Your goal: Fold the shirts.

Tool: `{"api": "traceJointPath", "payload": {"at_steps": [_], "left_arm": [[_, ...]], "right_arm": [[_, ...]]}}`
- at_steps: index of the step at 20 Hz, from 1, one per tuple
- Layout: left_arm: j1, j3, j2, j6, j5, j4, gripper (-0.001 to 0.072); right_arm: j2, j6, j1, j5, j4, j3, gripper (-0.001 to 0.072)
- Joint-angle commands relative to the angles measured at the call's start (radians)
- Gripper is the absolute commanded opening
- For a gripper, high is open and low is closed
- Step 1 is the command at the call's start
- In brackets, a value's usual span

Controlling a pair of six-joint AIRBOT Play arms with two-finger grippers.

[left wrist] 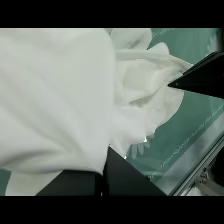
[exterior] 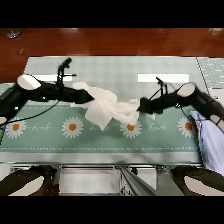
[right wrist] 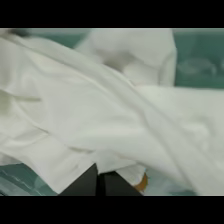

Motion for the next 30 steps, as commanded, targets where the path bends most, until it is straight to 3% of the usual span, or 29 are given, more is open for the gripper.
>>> {"api": "traceJointPath", "payload": {"at_steps": [1,7,11,15,19,23,25,27,30], "left_arm": [[0.103,0.158,0.090,0.002,-0.009,-0.003,0.0017],[0.308,0.554,0.257,-0.002,-0.010,-0.003,0.0016],[0.392,0.678,0.391,-0.001,-0.010,-0.002,0.0016],[0.469,0.684,0.534,-0.005,-0.047,0.087,0.0016],[0.476,0.684,0.596,-0.080,-0.190,0.109,0.0016],[0.476,0.586,0.582,-0.175,-0.357,0.109,0.0016],[0.476,0.451,0.564,-0.178,-0.330,0.105,0.0016],[0.450,0.306,0.507,-0.152,-0.253,0.085,0.0017],[0.313,0.160,0.340,-0.087,-0.040,0.072,0.0016]], "right_arm": [[-0.005,-0.004,-0.079,0.115,-0.048,0.354,0.0017],[0.037,0.014,-0.126,0.264,-0.127,1.079,0.0017],[0.238,-0.028,-0.126,0.270,-0.192,1.147,0.0017],[0.422,-0.014,-0.126,0.401,-0.328,1.139,0.0017],[0.543,0.032,-0.126,0.569,-0.288,0.961,0.0017],[0.619,0.047,-0.126,0.579,-0.236,0.633,0.0017],[0.624,0.042,-0.126,0.537,-0.227,0.440,0.0017],[0.611,0.034,-0.127,0.405,-0.236,0.238,0.0017],[0.501,0.042,-0.127,0.189,-0.324,0.093,0.0017]]}}
